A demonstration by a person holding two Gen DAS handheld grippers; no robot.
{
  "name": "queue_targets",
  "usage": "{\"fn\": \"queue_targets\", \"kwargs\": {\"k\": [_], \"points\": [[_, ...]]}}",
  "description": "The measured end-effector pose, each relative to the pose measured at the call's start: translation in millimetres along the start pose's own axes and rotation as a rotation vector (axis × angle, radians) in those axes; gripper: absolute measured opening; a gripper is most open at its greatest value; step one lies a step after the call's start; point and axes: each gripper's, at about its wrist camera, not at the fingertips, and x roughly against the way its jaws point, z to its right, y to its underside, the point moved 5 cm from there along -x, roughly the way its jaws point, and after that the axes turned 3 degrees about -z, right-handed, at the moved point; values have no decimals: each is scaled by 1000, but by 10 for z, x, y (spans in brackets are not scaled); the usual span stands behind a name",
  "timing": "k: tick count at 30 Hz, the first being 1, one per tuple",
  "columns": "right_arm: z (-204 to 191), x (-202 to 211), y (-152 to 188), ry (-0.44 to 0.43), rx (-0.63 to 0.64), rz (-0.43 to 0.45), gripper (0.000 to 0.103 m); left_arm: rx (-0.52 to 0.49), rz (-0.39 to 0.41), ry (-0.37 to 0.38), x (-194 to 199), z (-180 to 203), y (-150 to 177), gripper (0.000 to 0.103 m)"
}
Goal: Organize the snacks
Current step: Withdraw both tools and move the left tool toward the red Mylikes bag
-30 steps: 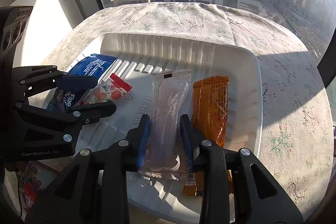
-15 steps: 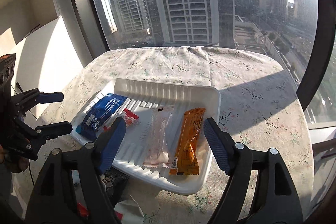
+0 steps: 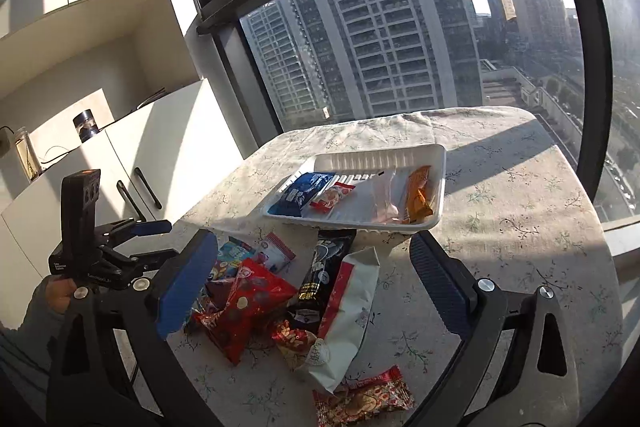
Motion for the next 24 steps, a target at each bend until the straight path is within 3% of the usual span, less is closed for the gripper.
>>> {"fn": "queue_targets", "kwargs": {"k": [4,10,18,24], "points": [[-162,154,449,19,-6,-10,98,52,-17,-8,47,35,299,102],[-262,147,972,56,17,-77,98,20,-3,29,89,353,431,102],[-121,147,1103,88,-37,-87,98,-83,-32,21,-106,814,295,102],[-41,149,1114,100,-49,-92,98,-98,-108,7,-337,920,237,77]]}}
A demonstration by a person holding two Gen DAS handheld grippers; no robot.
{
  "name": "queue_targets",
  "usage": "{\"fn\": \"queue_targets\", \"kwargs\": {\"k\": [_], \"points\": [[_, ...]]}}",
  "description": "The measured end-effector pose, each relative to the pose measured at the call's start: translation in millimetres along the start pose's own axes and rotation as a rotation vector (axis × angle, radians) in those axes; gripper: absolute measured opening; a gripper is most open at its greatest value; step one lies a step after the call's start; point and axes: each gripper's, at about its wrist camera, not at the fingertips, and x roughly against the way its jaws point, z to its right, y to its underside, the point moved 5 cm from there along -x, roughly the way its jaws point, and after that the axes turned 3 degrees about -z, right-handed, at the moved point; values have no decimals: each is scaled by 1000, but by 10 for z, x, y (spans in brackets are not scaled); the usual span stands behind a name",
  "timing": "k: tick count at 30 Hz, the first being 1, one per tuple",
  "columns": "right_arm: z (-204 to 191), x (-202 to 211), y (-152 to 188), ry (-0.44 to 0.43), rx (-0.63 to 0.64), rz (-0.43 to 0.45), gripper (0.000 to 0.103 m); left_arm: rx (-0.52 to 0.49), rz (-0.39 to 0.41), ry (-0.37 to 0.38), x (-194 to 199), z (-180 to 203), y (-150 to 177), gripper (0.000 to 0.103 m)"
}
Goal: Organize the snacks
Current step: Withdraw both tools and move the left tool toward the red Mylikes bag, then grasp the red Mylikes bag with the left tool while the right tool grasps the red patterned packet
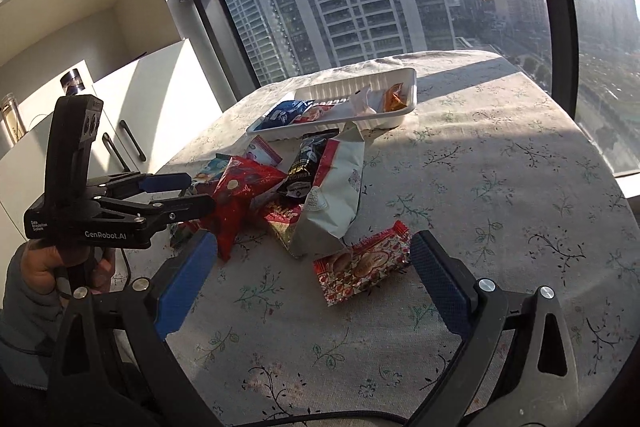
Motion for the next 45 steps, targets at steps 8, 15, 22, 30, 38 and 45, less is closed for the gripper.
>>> {"fn": "queue_targets", "kwargs": {"k": [8,15,22,30,38,45], "points": [[53,-43,-25,-13,-19,-13,98,2,-64,-7,-219,-3,-5,59],[63,-54,-18,-13,-24,-22,98,8,-109,-23,-350,-56,41,51],[13,-89,7,2,0,-45,98,6,-123,-13,-426,-89,36,51],[-53,-117,43,26,28,-67,98,29,-105,20,-405,-156,46,44],[34,-235,81,87,-30,-149,97,85,-57,91,-228,-243,99,39],[41,-525,132,143,-36,-267,81,121,0,144,-34,-328,156,39]]}}
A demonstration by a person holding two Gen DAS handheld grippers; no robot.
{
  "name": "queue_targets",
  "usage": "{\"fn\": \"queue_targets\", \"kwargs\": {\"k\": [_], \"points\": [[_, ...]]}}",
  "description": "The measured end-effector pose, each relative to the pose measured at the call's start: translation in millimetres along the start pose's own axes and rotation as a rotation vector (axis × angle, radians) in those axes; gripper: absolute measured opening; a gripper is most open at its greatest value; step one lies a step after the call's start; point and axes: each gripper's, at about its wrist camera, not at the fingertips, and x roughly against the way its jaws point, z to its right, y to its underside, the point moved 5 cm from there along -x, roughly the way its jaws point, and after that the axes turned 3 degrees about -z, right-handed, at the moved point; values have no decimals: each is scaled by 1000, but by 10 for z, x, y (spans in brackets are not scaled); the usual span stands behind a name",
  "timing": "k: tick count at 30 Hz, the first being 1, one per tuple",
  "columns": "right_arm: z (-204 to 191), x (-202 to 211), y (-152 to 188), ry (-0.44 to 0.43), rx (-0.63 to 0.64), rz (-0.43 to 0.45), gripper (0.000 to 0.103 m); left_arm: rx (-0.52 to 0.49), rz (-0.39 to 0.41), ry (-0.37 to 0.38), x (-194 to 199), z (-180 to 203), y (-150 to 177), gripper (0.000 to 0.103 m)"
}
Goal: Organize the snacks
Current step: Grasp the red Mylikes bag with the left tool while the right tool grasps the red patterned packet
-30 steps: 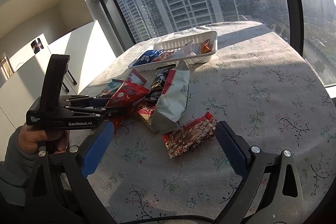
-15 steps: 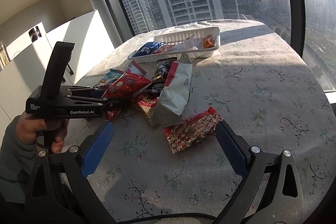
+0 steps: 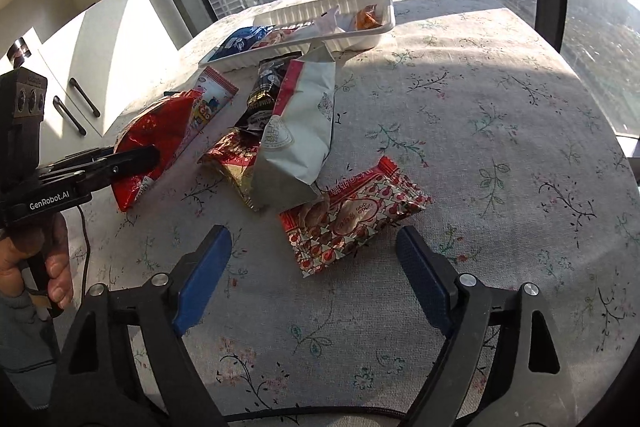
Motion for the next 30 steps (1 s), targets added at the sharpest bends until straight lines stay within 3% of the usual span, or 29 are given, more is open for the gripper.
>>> {"fn": "queue_targets", "kwargs": {"k": [5,12,15,22,30], "points": [[-7,-132,-147,49,24,-18,71,12,14,23,48,-29,32,39],[170,-161,-195,174,51,-24,71,25,14,34,46,-74,69,39],[177,-162,-176,215,80,-29,66,22,14,38,40,-54,77,39],[-6,-208,-149,206,146,-31,60,23,14,39,38,-40,91,39],[94,-130,-108,216,152,-40,39,24,13,35,42,-50,96,39]]}}
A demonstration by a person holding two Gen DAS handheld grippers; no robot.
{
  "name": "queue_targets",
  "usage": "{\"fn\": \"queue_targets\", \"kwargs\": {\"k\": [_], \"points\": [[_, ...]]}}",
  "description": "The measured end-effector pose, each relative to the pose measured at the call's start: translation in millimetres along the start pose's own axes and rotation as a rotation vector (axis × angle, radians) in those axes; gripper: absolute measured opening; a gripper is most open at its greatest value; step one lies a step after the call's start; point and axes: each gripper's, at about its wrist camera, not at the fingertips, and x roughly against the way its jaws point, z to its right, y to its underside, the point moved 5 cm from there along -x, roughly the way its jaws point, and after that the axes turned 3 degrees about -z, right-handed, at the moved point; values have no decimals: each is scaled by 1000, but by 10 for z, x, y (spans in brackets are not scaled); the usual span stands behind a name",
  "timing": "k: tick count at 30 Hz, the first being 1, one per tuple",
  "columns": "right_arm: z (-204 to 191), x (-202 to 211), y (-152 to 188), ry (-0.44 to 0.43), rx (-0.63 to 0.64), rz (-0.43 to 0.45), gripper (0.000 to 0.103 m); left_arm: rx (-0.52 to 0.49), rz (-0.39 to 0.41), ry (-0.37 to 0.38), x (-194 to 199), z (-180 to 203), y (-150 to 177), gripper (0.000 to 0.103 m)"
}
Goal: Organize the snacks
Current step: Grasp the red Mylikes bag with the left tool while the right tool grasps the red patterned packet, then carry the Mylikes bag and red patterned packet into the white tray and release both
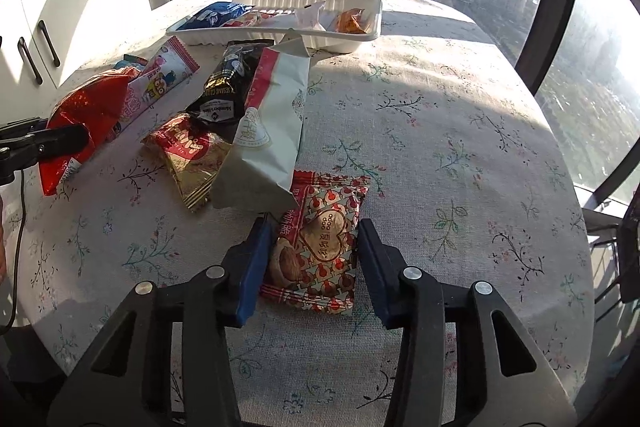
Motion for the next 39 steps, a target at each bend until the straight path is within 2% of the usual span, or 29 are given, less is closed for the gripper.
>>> {"fn": "queue_targets", "kwargs": {"k": [17,24,30,39], "points": [[281,203,129,-24,-52,32,17,6,8,6,39,-22,9,39],[362,247,125,-25,-61,41,15,13,11,6,60,-45,7,39],[407,357,68,-49,-82,82,15,28,18,22,95,-90,-14,39],[891,559,-205,-13,-155,160,15,47,72,-22,308,-371,-327,39]]}}
